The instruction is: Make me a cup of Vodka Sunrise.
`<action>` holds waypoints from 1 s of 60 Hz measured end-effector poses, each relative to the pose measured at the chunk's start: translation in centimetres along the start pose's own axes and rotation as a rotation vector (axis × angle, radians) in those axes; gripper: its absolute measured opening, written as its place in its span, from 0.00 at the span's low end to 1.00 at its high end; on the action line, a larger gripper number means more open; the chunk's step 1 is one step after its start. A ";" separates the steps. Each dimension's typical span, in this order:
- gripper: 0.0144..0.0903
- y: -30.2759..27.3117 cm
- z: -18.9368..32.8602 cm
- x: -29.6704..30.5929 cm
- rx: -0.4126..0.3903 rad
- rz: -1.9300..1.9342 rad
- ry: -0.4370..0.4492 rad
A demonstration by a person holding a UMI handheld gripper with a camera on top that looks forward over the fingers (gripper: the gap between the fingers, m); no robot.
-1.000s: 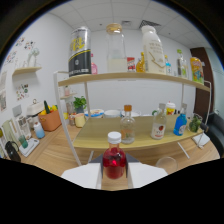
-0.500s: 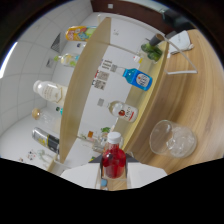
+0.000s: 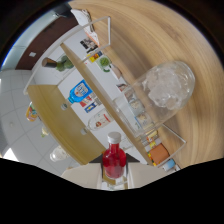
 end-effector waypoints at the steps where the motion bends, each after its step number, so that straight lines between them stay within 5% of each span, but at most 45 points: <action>1: 0.25 0.0 0.0 0.0 0.002 0.009 0.000; 20: 0.25 1.1 0.2 -1.0 0.008 -0.161 0.019; 40: 0.25 9.2 2.4 -4.5 0.042 -1.343 0.149; 50: 0.25 8.6 3.7 1.0 0.081 -1.763 0.288; 60: 0.25 5.4 4.0 11.2 -0.008 -1.934 0.476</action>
